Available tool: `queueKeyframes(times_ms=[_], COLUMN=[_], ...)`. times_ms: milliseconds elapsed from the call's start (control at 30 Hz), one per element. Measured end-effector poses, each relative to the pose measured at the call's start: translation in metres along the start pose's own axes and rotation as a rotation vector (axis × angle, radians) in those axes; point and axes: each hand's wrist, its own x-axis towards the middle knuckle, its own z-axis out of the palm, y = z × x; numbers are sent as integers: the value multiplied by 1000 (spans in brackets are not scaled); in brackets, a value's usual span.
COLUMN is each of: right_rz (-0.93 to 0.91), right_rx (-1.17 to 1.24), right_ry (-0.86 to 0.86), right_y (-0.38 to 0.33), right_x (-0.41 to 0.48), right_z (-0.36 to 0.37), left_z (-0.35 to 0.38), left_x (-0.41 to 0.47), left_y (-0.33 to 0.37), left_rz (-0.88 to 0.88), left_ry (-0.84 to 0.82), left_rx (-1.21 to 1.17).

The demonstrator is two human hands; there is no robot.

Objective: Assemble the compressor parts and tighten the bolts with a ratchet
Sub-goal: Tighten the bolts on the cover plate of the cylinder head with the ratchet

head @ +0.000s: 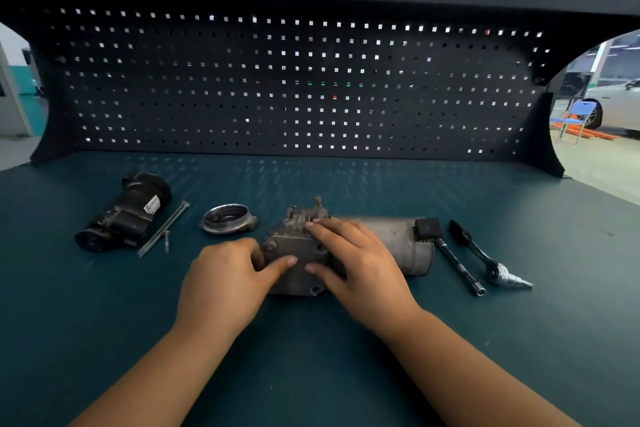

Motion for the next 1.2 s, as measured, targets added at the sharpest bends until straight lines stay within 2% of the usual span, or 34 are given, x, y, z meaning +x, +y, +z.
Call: queueKeyframes(times_ms=[67,133,200,267,333,433,500,600,733,800,867,933,967,1067,1133,1200], right_rz=[24,109,300,604,915,1105,1148,1146,1098,1040,1000,993,973,825,753,691], right_rx=[14,5,-26,-14,-53,-73,-5,-78,-198,-204,-17,388,633,1299,1477,1541], right_ry=[69,270,502,598,446,106,-42,-198,-250,-181,70,336,402,372,285,215], right_y=[1,11,35,70,108,145,153,158,160,158,152,137,127,88,61,34], right_x=[3,6,6,0,-14,-32,-36,-35,-34,-32,-26,-14,-6,13,23,32], right_z=[-12,-34,-63,-92,-108,-107,-96,-78,-70,-78,-92,-110,-118,-123,-115,-102], left_z=[-1,-2,-2,0,2,4,4,5,3,3,3,3,3,2,0,-1], left_x=[0,0,0,0,0,1,1,2,0,0,0,1,2,2,3,3], left_y=[-1,-2,-3,-2,-1,1,0,0,3,3,2,1,0,-1,0,1], left_rz=[-5,-17,-18,-18,-32,-56,-73,-125,-199,-249,-313,-386,-421,-513,-559,-599], left_ry=[-3,-16,-48,-95,-131,-162,-203,-295,-379,-422,-479,-527,-544,-590,-617,-642], left_rx=[13,40,86,101,75,80,99,68,-28,-102,-198,-319,-375,-492,-548,-604])
